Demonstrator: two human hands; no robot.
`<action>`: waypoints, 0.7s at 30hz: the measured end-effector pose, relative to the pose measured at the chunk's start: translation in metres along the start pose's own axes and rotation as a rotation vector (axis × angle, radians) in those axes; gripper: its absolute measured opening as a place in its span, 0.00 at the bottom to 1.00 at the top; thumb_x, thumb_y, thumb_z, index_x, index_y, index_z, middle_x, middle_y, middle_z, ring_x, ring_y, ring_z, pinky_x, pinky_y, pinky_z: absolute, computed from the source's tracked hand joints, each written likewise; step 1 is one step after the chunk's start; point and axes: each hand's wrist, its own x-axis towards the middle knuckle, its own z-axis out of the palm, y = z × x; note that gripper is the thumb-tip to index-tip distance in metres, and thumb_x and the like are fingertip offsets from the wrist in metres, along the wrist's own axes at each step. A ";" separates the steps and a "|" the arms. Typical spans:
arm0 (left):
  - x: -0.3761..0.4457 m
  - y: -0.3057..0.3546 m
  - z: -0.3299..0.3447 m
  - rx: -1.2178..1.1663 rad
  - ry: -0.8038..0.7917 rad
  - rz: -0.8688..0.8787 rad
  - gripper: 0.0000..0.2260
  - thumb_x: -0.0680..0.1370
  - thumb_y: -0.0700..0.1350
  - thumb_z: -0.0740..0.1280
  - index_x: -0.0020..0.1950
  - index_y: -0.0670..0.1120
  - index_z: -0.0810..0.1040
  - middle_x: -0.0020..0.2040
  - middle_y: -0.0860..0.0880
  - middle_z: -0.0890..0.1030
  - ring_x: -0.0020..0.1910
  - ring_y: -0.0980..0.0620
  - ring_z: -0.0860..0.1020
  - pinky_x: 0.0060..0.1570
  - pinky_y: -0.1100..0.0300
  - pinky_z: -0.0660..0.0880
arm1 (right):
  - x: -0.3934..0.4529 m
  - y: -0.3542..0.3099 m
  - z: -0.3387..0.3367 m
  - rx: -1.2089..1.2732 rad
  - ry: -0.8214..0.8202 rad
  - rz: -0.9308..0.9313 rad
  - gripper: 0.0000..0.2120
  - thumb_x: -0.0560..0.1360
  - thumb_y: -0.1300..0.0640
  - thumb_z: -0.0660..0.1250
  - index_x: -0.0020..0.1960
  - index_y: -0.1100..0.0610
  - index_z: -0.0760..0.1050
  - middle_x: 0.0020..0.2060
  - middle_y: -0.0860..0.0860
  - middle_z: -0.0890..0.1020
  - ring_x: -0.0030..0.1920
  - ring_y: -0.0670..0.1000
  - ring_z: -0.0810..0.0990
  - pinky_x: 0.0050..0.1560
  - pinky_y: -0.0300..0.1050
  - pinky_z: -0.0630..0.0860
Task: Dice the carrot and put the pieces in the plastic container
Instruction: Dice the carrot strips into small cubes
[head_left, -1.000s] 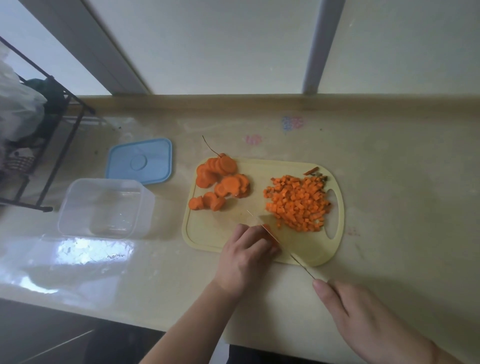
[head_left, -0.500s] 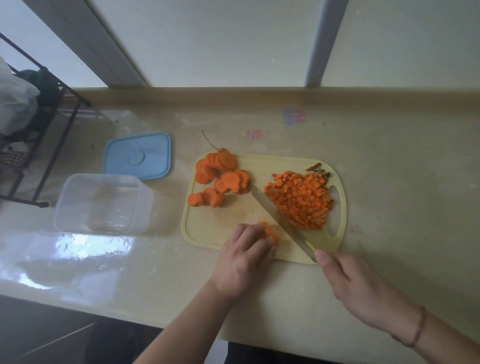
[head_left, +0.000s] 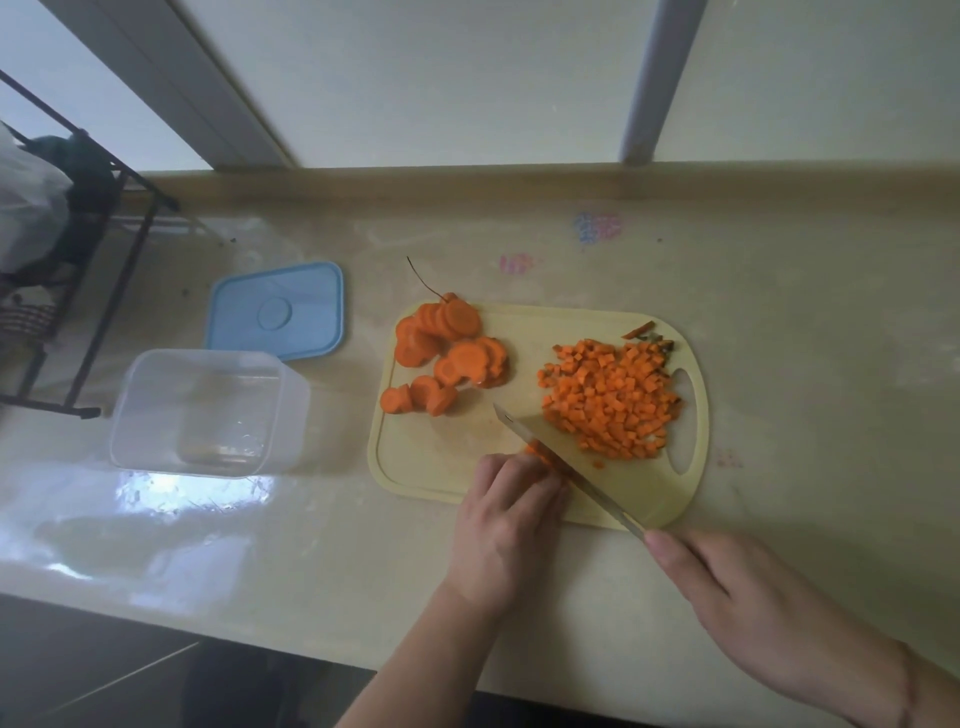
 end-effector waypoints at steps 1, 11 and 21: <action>0.001 -0.002 -0.002 -0.002 -0.025 0.018 0.02 0.76 0.38 0.76 0.47 0.41 0.85 0.51 0.45 0.82 0.46 0.44 0.77 0.46 0.54 0.77 | -0.001 0.000 0.000 0.000 -0.004 -0.006 0.29 0.72 0.27 0.45 0.40 0.53 0.65 0.28 0.55 0.71 0.28 0.43 0.66 0.35 0.45 0.66; 0.002 -0.019 -0.004 -0.023 -0.102 0.116 0.08 0.74 0.37 0.78 0.52 0.42 0.85 0.56 0.48 0.79 0.48 0.44 0.77 0.49 0.56 0.76 | 0.017 -0.009 0.008 0.008 -0.030 0.017 0.28 0.76 0.35 0.46 0.33 0.57 0.67 0.26 0.53 0.73 0.30 0.49 0.74 0.35 0.47 0.68; 0.000 -0.014 0.001 0.042 -0.030 0.049 0.05 0.76 0.41 0.77 0.50 0.42 0.86 0.50 0.45 0.82 0.46 0.44 0.76 0.47 0.55 0.76 | 0.030 0.001 -0.005 0.025 0.048 0.039 0.34 0.72 0.28 0.42 0.31 0.58 0.65 0.23 0.50 0.70 0.26 0.47 0.70 0.33 0.42 0.66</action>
